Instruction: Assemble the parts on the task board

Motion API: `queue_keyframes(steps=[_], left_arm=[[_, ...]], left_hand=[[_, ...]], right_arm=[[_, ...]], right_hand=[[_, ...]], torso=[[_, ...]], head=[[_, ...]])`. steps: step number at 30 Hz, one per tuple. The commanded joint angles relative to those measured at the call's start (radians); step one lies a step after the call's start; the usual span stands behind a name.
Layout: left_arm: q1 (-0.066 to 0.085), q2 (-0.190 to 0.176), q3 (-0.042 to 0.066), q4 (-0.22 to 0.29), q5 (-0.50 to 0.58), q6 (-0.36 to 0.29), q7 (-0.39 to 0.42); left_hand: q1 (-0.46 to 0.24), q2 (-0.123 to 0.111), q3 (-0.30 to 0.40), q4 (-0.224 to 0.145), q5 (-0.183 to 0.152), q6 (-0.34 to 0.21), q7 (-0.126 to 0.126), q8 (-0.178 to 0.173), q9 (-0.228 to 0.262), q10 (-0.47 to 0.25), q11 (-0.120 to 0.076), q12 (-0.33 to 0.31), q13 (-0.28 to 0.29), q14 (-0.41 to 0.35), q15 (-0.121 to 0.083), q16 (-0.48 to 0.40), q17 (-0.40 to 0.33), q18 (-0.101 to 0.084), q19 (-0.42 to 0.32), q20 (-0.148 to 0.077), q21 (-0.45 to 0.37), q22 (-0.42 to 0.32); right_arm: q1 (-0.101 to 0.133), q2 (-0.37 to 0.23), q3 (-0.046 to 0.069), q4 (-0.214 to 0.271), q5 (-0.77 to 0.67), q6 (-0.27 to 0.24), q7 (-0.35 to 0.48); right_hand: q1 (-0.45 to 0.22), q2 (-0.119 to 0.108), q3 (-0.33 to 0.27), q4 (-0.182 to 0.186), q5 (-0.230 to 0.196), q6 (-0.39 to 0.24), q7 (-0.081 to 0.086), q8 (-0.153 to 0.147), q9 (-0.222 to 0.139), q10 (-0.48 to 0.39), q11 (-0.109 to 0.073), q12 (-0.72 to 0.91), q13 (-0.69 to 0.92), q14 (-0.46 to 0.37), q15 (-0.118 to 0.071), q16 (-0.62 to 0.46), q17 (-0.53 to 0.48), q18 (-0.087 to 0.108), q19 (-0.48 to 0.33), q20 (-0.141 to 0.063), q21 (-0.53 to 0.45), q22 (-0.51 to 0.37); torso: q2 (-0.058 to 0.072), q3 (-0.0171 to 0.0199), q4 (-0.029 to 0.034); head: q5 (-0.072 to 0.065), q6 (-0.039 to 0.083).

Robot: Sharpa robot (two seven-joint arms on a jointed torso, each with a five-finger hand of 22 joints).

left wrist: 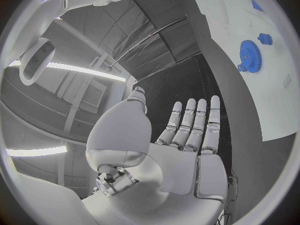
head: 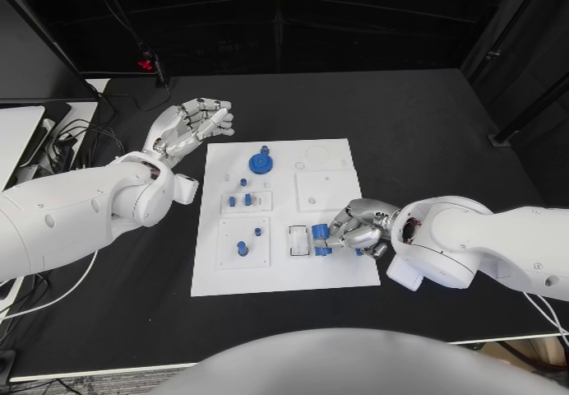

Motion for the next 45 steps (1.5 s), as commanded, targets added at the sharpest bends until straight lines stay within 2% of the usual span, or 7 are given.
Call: queue_keyframes(steps=[1, 7, 11, 14, 17, 27, 45], left_arm=[[0.001, 0.001, 0.001, -0.001, 0.002, 0.011, 0.048], [0.0, 0.003, 0.001, -0.001, 0.002, 0.014, 0.048], [0.0, 0.003, 0.001, -0.001, 0.002, 0.013, 0.048], [0.0, 0.002, 0.001, 0.0, 0.002, 0.012, 0.048], [0.0, 0.002, 0.001, 0.0, 0.002, 0.013, 0.048], [-0.001, 0.003, 0.001, 0.0, 0.002, 0.014, 0.047], [-0.001, 0.006, 0.001, -0.002, 0.002, 0.015, 0.048]], left_hand=[[0.003, 0.011, -0.004, -0.001, 0.006, -0.008, 0.131, 0.003, -0.001, -0.007, 0.002, 0.004, -0.001, -0.004, -0.001, 0.006, -0.001, 0.0, 0.002, 0.002, 0.003, -0.001], [0.003, 0.012, -0.004, -0.001, 0.006, -0.009, 0.131, 0.004, -0.001, -0.007, 0.002, 0.005, -0.001, -0.005, -0.001, 0.007, -0.002, 0.0, 0.002, 0.002, 0.003, -0.001], [0.003, 0.012, -0.004, -0.001, 0.006, -0.009, 0.131, 0.004, -0.001, -0.007, 0.002, 0.005, -0.001, -0.005, -0.001, 0.007, -0.002, 0.0, 0.002, 0.002, 0.003, -0.001], [0.003, 0.012, -0.004, -0.001, 0.006, -0.009, 0.131, 0.004, -0.001, -0.007, 0.002, 0.005, -0.001, -0.005, -0.001, 0.007, -0.002, 0.0, 0.002, 0.002, 0.003, -0.001], [0.003, 0.012, -0.004, -0.001, 0.006, -0.009, 0.131, 0.004, -0.001, -0.007, 0.002, 0.005, -0.001, -0.005, -0.001, 0.007, -0.002, 0.0, 0.002, 0.002, 0.003, -0.001], [0.003, 0.012, -0.004, -0.001, 0.006, -0.009, 0.131, 0.004, -0.001, -0.007, 0.002, 0.005, -0.001, -0.005, -0.001, 0.007, -0.002, 0.0, 0.002, 0.002, 0.003, -0.001], [0.003, 0.014, -0.005, -0.001, 0.006, -0.01, 0.131, 0.006, -0.001, -0.008, 0.002, 0.006, -0.001, -0.005, -0.001, 0.008, -0.003, -0.001, 0.001, 0.002, 0.003, -0.002]], right_arm=[[0.001, 0.008, 0.0, -0.005, 0.072, 0.01, 0.061], [0.001, 0.035, 0.0, -0.029, 0.094, 0.023, 0.063], [0.001, 0.05, 0.0, -0.043, 0.097, 0.027, 0.051], [0.001, 0.06, 0.0, -0.051, 0.098, 0.037, 0.035], [0.001, 0.068, 0.0, -0.058, 0.098, 0.047, 0.02], [0.002, 0.088, 0.0, -0.076, 0.094, 0.072, -0.026], [0.001, 0.104, 0.0, -0.084, 0.091, 0.043, -0.017]], right_hand=[[-0.003, -0.008, 0.053, -0.053, 0.006, 0.027, -0.018, -0.001, 0.001, 0.104, -0.002, 0.003, 0.263, 0.102, -0.002, 0.002, 0.263, -0.007, 0.102, -0.002, 0.003, 0.263], [-0.015, -0.009, 0.046, -0.044, 0.003, 0.03, -0.018, -0.006, 0.0, 0.104, -0.001, 0.003, 0.263, 0.102, -0.002, 0.002, 0.263, -0.007, 0.102, -0.002, 0.003, 0.263], [-0.02, -0.009, 0.043, -0.04, 0.003, 0.032, -0.018, -0.007, 0.0, 0.104, -0.001, 0.003, 0.263, 0.102, -0.001, 0.002, 0.263, -0.007, 0.102, -0.002, 0.003, 0.263], [-0.022, -0.009, 0.042, -0.038, 0.003, 0.032, -0.018, -0.008, 0.0, 0.104, -0.001, 0.003, 0.263, 0.102, -0.002, 0.002, 0.263, -0.007, 0.102, -0.002, 0.003, 0.263], [-0.023, -0.009, 0.041, -0.037, 0.003, 0.032, -0.018, -0.009, 0.0, 0.104, -0.001, 0.003, 0.263, 0.102, -0.002, 0.002, 0.263, -0.007, 0.102, -0.002, 0.003, 0.263], [-0.038, -0.01, 0.031, -0.024, -0.002, 0.032, -0.017, -0.015, -0.001, 0.104, 0.0, 0.003, 0.263, 0.102, -0.001, 0.002, 0.263, -0.007, 0.102, -0.002, 0.003, 0.263], [-0.064, -0.019, 0.003, -0.001, -0.008, 0.046, -0.019, -0.017, 0.001, 0.104, -0.002, 0.003, 0.263, 0.102, -0.002, 0.002, 0.263, -0.007, 0.102, -0.002, 0.003, 0.263]], torso=[[0.0, -0.0008, -0.0013], [0.001, 0.0004, 0.0013], [-0.001, -0.0001, -0.0002], [0.001, 0.0001, 0.001], [0.0, -0.0002, -0.0009], [0.0, -0.0001, -0.0005], [0.0, -0.0002, -0.0007]], head=[[0.003, 0.0], [0.005, 0.0], [0.009, 0.0], [0.009, 0.0], [0.011, 0.0], [0.012, 0.0], [0.013, 0.0]])
